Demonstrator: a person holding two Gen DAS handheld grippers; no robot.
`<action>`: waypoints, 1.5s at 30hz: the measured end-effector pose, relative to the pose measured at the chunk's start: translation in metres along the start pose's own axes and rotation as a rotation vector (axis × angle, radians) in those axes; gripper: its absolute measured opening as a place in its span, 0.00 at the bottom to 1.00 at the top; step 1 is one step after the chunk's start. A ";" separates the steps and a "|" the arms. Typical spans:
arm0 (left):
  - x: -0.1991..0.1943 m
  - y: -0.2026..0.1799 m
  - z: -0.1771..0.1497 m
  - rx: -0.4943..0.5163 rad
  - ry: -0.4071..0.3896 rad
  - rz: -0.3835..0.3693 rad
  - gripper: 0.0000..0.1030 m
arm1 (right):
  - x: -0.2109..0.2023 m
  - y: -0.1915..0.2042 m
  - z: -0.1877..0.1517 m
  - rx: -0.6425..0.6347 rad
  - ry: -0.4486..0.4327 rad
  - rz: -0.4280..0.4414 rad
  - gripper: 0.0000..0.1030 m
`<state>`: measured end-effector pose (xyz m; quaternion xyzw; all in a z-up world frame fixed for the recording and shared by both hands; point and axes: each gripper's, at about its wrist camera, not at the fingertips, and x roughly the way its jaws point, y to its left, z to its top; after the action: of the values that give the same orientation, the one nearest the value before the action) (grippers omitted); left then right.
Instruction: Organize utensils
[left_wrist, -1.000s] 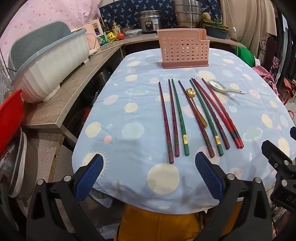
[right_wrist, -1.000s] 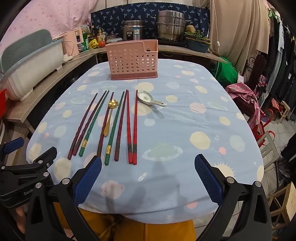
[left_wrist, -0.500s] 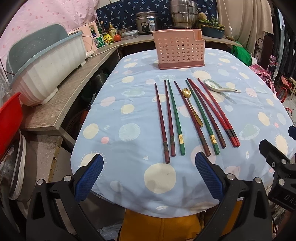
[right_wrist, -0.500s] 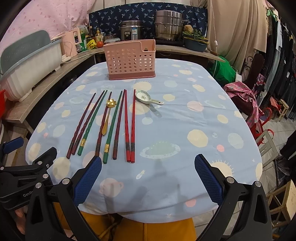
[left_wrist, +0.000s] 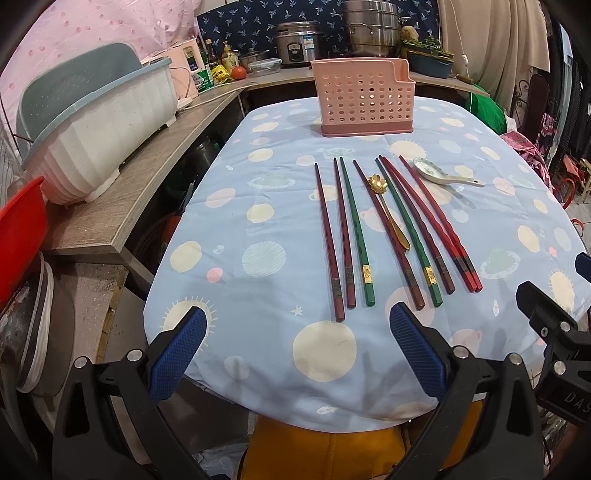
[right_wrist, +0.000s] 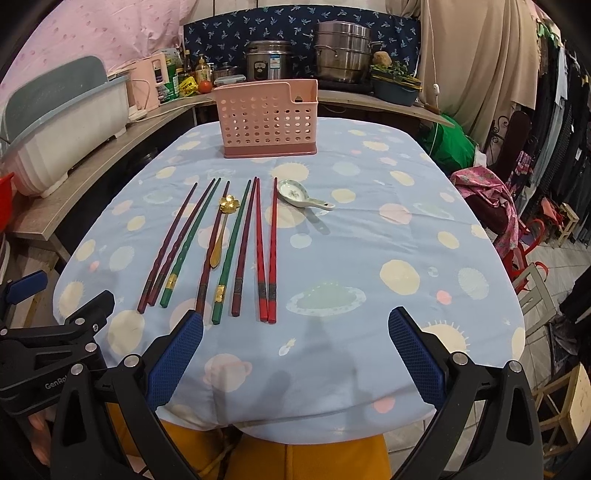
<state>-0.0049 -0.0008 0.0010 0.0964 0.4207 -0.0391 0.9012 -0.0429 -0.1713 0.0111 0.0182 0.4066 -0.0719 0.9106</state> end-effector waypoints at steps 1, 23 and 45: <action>0.001 0.000 0.000 0.000 0.002 0.000 0.92 | 0.000 0.000 0.000 0.000 0.000 -0.001 0.93; 0.004 -0.002 -0.004 0.006 0.012 0.002 0.92 | 0.001 -0.002 -0.004 0.013 0.002 0.002 0.93; 0.005 -0.001 -0.006 0.007 0.013 0.006 0.92 | 0.001 -0.002 -0.003 0.015 0.004 0.003 0.93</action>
<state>-0.0063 -0.0001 -0.0073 0.1012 0.4261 -0.0375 0.8982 -0.0451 -0.1735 0.0083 0.0256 0.4077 -0.0733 0.9098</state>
